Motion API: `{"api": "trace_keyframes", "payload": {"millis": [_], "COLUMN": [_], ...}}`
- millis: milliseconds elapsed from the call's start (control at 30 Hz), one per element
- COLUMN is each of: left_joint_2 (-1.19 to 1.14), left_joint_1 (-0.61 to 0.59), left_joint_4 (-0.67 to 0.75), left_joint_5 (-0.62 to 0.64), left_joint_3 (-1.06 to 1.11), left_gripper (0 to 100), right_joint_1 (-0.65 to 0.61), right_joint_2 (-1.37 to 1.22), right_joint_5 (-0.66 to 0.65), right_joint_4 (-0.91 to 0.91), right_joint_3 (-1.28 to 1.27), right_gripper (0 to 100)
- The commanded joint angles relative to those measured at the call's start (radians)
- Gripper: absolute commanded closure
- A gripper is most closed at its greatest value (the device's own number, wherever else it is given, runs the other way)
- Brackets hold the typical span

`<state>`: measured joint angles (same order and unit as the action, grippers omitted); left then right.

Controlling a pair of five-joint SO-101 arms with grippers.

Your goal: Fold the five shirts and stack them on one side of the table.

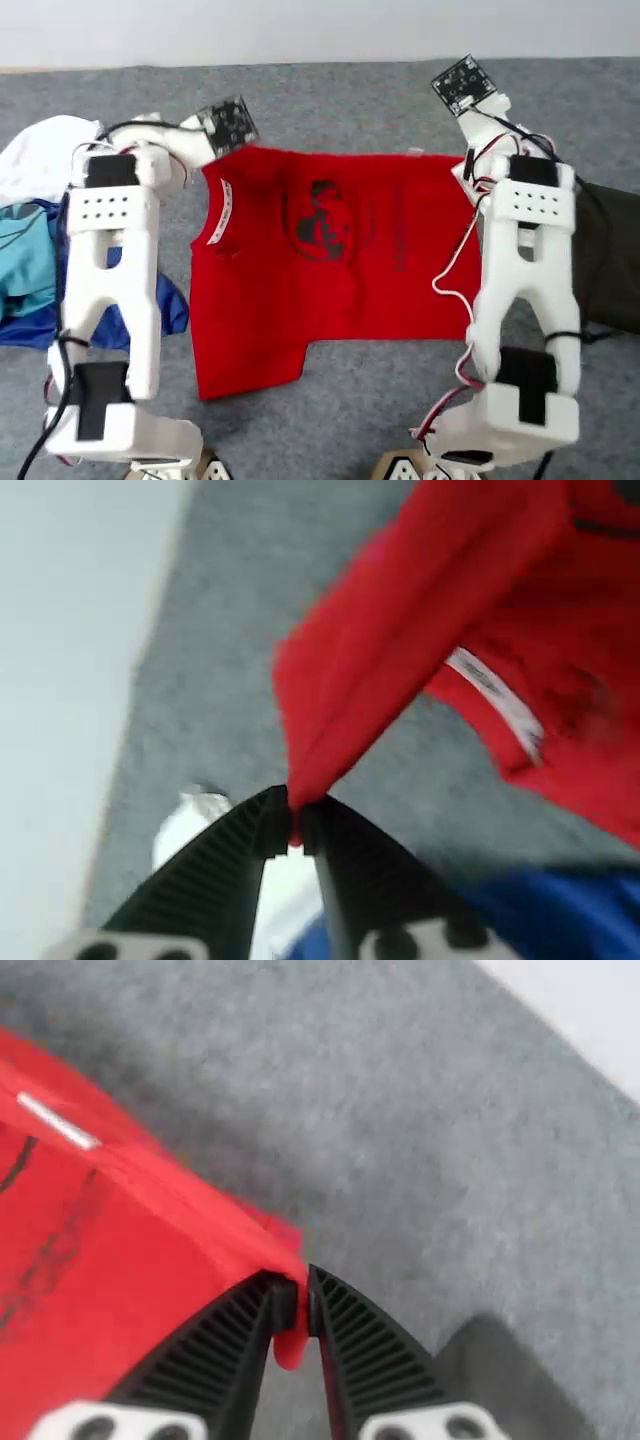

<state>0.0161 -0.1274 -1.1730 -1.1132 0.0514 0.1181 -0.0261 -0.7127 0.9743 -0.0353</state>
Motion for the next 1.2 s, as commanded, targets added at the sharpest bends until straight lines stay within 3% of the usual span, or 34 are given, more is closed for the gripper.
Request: {"api": "trace_keyframes", "payload": {"millis": [0,300,500,800,1167], "left_joint_2": [0.104,0.201,0.25,0.466,0.671], "left_joint_1": [-0.014,-0.058,-0.104,-0.061,-0.055], "left_joint_4": [-0.224,-0.583,-0.58,-0.582,-0.585], "left_joint_5": [-0.091,-0.247,-0.311,-0.354,-0.319], "left_joint_3": [-0.053,-0.044,0.038,0.275,0.522], "left_gripper": [100,100,100,100,100], "right_joint_1": [0.005,0.005,0.007,0.004,0.024], "right_joint_2": [0.127,0.257,0.282,0.278,0.282], "right_joint_5": [-0.018,-0.126,-0.132,-0.132,-0.133], "right_joint_4": [0.122,0.47,0.61,0.737,0.657], "right_joint_3": [0.057,0.057,0.055,0.046,-0.114], "right_gripper": [98.7,98.7,98.7,98.7,98.7]}}
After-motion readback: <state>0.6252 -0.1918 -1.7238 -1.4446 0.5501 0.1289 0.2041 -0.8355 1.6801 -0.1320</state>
